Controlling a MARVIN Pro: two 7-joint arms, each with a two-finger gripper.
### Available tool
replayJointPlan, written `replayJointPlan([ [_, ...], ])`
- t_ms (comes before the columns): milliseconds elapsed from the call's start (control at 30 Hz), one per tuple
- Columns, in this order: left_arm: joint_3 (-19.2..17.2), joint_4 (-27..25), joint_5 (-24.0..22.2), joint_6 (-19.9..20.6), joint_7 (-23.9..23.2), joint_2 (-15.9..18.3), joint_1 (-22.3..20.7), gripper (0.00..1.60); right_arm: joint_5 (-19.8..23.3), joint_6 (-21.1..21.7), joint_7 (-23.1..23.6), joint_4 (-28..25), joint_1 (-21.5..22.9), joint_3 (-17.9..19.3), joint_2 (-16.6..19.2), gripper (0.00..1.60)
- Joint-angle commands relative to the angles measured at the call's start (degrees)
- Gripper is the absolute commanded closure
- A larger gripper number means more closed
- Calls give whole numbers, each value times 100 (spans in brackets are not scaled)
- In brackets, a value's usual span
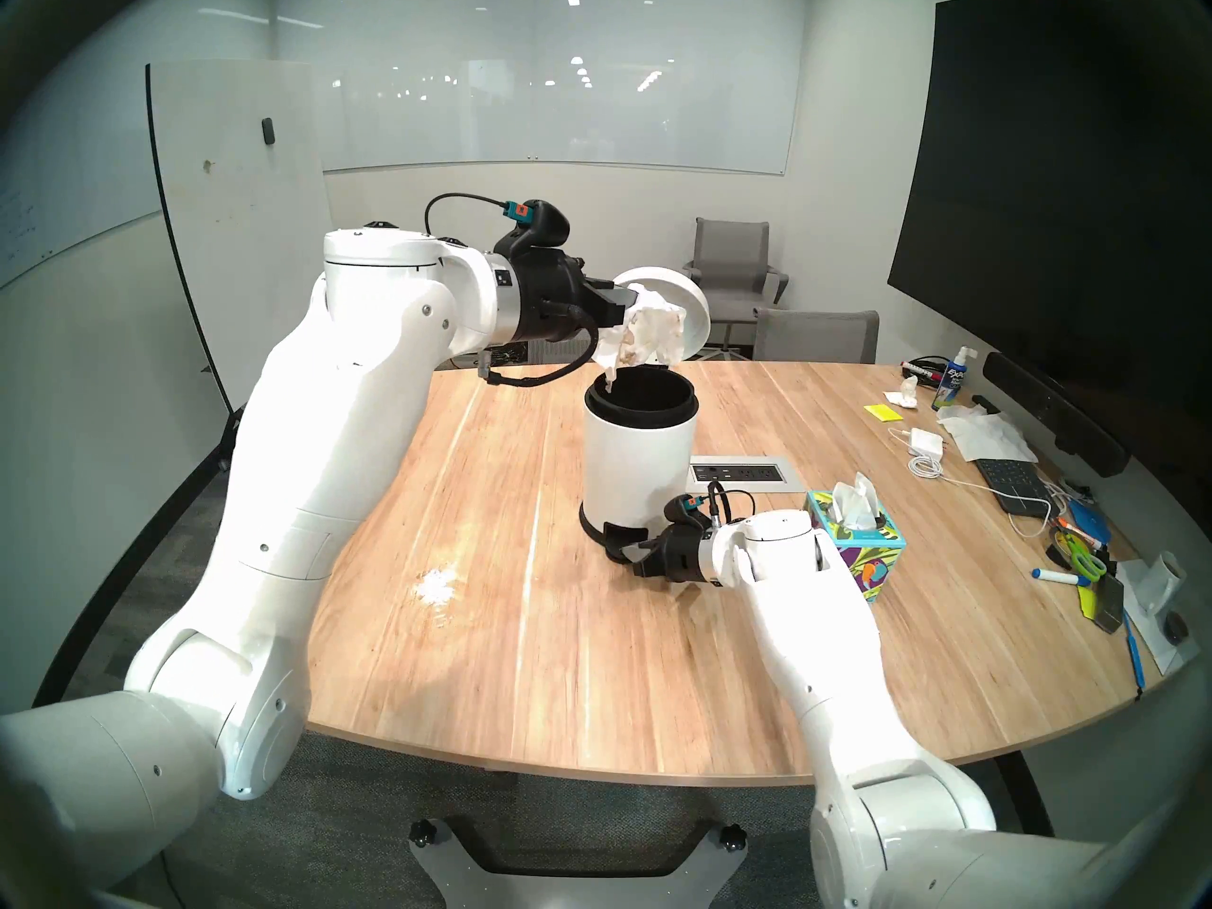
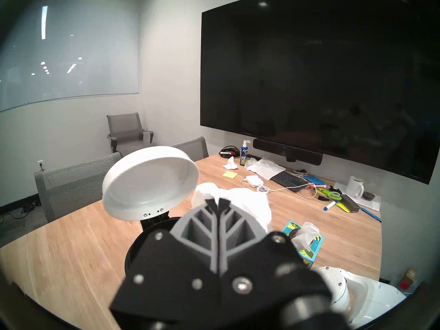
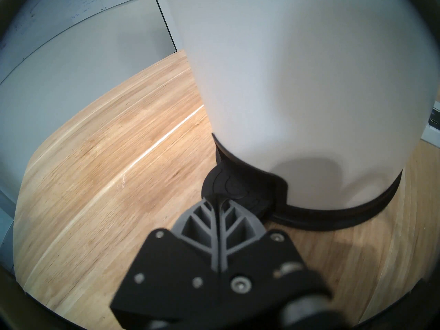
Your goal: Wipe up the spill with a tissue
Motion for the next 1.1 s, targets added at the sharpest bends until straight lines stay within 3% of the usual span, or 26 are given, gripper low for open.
replayJointPlan([
  [0,128,293,-42,-17,34,-248,-518,160,-17,25,-21,-3,-56,-9,2,160],
  [367,358,933,-18,-20,87,-341,-750,160,-19,27,-23,-7,-58,-7,1,160],
  [1067,561,1706,42,-424,-2,-345,-972,160,-19,28,-24,-7,-58,-7,0,160],
])
